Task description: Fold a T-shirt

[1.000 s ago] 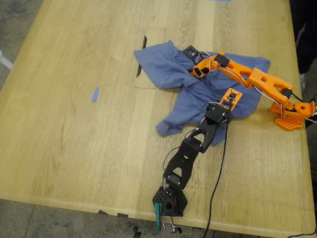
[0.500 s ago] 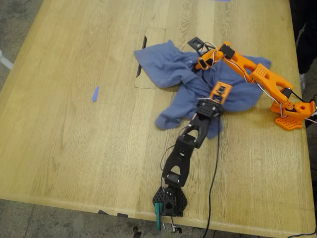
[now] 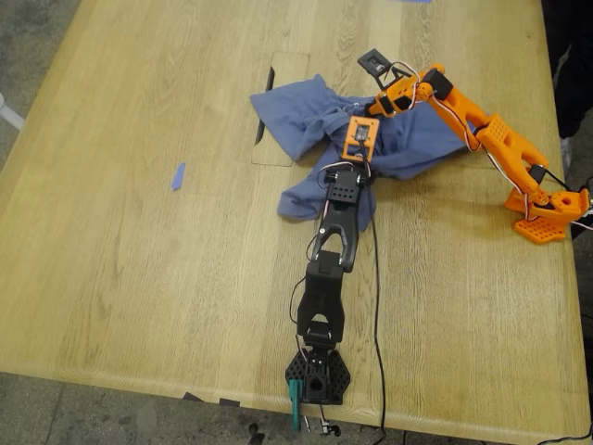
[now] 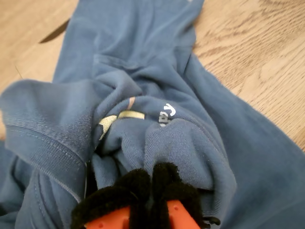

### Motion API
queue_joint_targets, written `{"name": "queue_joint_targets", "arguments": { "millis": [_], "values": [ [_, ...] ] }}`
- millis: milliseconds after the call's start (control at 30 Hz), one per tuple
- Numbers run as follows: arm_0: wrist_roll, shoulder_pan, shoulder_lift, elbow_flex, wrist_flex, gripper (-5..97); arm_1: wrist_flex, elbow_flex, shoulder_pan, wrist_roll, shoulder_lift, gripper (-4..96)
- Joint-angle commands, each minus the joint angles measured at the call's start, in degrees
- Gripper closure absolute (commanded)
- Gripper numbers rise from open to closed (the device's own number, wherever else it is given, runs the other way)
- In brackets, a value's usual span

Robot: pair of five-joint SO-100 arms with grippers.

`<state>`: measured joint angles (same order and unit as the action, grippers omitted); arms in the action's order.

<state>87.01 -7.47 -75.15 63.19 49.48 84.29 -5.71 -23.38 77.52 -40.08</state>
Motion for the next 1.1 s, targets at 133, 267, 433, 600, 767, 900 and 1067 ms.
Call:
{"name": "queue_joint_targets", "arguments": {
  "millis": [133, 267, 433, 600, 767, 900, 1067],
  "values": [
    [-0.8, 2.5, -22.9, -0.9, 3.9, 92, 1.8, -1.0, 0.1, 0.6, -11.8, 91.3],
    [-1.1, 3.6, -27.9, -0.9, 9.2, 92, 6.5, -0.9, -0.2, 0.7, -17.1, 91.3],
    [-1.2, 3.1, -32.7, -1.4, 13.7, 92, 9.8, -0.9, -1.8, 1.1, -22.6, 91.3],
    [-1.3, 1.1, -36.0, -2.7, 14.9, 92, 9.6, -0.9, -1.2, 1.2, -27.1, 91.3],
    [-1.6, -0.4, -38.9, -3.1, 13.1, 92, 9.8, -0.9, 0.2, 1.3, -31.5, 91.3],
    [-1.6, -1.1, -40.8, -3.2, 8.8, 92, 9.2, -0.9, 1.0, 1.6, -34.5, 91.3],
    [-1.8, -1.9, -41.2, -4.8, 1.7, 92, 5.5, -0.4, 0.4, 2.0, -36.7, 91.3]
  ]
}}
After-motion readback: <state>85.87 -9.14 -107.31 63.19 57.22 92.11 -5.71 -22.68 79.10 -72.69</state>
